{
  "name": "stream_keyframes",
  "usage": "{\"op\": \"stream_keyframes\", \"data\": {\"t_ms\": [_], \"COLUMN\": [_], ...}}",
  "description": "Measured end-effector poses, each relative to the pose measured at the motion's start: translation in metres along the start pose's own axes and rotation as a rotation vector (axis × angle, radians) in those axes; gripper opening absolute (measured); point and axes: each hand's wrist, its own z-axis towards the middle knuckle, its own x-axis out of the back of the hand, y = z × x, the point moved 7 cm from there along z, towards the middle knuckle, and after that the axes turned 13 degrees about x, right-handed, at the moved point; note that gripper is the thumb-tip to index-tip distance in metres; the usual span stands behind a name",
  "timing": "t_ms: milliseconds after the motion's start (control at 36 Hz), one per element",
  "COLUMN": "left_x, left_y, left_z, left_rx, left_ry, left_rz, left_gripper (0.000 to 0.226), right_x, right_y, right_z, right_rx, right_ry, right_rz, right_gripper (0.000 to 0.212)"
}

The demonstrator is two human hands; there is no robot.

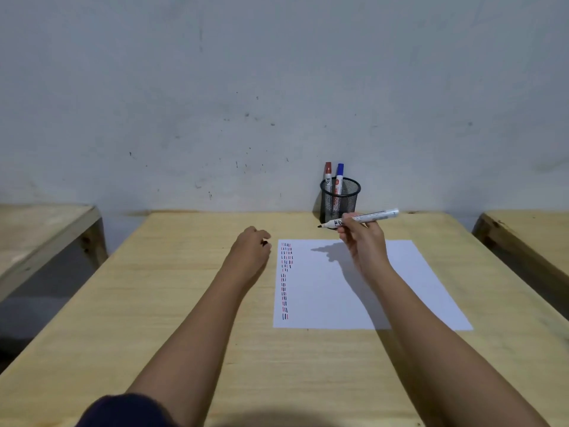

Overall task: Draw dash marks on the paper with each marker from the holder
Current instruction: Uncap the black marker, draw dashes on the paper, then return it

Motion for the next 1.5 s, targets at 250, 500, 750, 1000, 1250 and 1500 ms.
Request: {"op": "stream_keyframes", "data": {"t_ms": [250, 500, 750, 1000, 1250, 1500], "left_x": [0.003, -0.021, -0.024, -0.02, -0.016, -0.007], "left_y": [0.021, 0.061, 0.076, 0.085, 0.087, 0.082], "left_z": [-0.013, -0.026, -0.026, -0.028, -0.028, -0.032], "left_rx": [0.201, 0.141, 0.074, 0.02, -0.035, -0.022], "left_ry": [-0.033, -0.302, -0.344, -0.372, -0.279, -0.307], "left_rz": [-0.89, -1.269, -1.177, -1.207, -0.995, -1.077], "left_gripper": [0.01, 0.01, 0.01, 0.01, 0.017, 0.013], "right_x": [0.008, 0.003, 0.003, -0.006, -0.007, -0.004], "right_y": [-0.003, -0.013, -0.016, -0.009, -0.012, -0.008], "right_z": [-0.004, -0.006, -0.005, -0.008, -0.008, -0.016], "right_rx": [-0.022, 0.016, -0.001, -0.036, 0.058, -0.086], "right_ry": [0.016, 0.013, -0.017, -0.021, -0.072, -0.069], "right_rz": [0.058, 0.098, 0.088, 0.212, 0.082, 0.171], "right_gripper": [0.01, 0.014, 0.013, 0.017, 0.011, 0.01]}}
